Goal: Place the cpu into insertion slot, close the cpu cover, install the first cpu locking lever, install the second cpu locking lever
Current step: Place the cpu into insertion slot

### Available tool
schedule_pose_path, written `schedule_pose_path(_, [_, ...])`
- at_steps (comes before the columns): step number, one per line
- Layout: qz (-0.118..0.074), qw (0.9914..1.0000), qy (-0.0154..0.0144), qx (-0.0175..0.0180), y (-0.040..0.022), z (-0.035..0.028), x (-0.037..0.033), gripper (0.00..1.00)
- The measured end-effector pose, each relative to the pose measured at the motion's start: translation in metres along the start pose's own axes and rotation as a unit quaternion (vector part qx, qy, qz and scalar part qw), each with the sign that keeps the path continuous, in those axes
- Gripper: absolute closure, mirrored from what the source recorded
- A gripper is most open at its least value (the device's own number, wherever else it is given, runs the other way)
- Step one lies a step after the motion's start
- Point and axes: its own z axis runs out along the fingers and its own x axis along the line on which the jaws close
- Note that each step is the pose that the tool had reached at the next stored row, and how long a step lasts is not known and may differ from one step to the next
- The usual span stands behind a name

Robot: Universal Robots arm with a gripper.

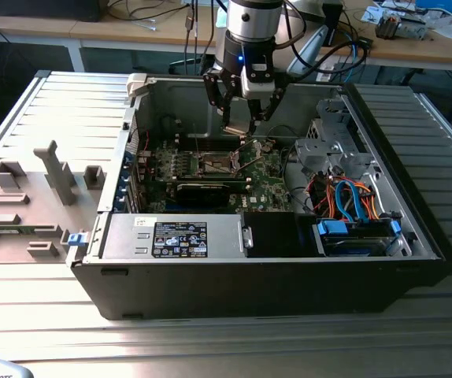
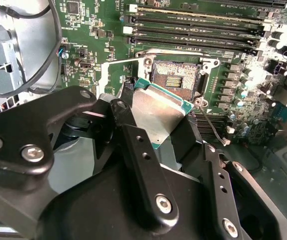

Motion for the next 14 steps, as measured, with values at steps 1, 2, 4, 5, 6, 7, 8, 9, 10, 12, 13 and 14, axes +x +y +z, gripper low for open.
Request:
schedule_pose_path(1, [0.000,1.00000,0.0000,0.0000,0.0000,0.0000,0.0000,0.46])
schedule_pose_path(2, [0.001,1.00000,0.0000,0.0001,0.0000,0.0000,0.0000,0.46])
schedule_pose_path(4, [0.002,1.00000,-0.0001,0.0001,0.0000,0.0000,0.0000,0.46])
schedule_pose_path(5, [0.002,1.00000,-0.0001,0.0002,0.0000,0.0000,0.0000,0.46])
schedule_pose_path(6, [0.003,0.99999,-0.0001,0.0003,0.0000,0.0000,0.0000,0.46])
schedule_pose_path(7, [0.004,0.99999,-0.0001,0.0004,0.0000,0.0000,0.0000,0.46])
schedule_pose_path(8, [0.005,0.99999,-0.0002,0.0005,0.0000,0.0000,0.0000,0.46])
schedule_pose_path(9, [0.005,0.99999,-0.0002,0.0005,0.0000,0.0000,0.0000,0.46])
schedule_pose_path(10, [0.006,0.99998,-0.0002,0.0006,0.0000,0.0000,0.0000,0.46])
schedule_pose_path(12, [0.007,0.99998,-0.0003,0.0008,0.0000,0.0000,-0.0001,0.46])
schedule_pose_path(13, [0.007,0.99997,-0.0003,0.0008,0.0000,0.0000,0.0000,0.46])
schedule_pose_path(14, [0.008,0.99997,-0.0003,0.0009,0.0000,0.0000,-0.0001,0.46])
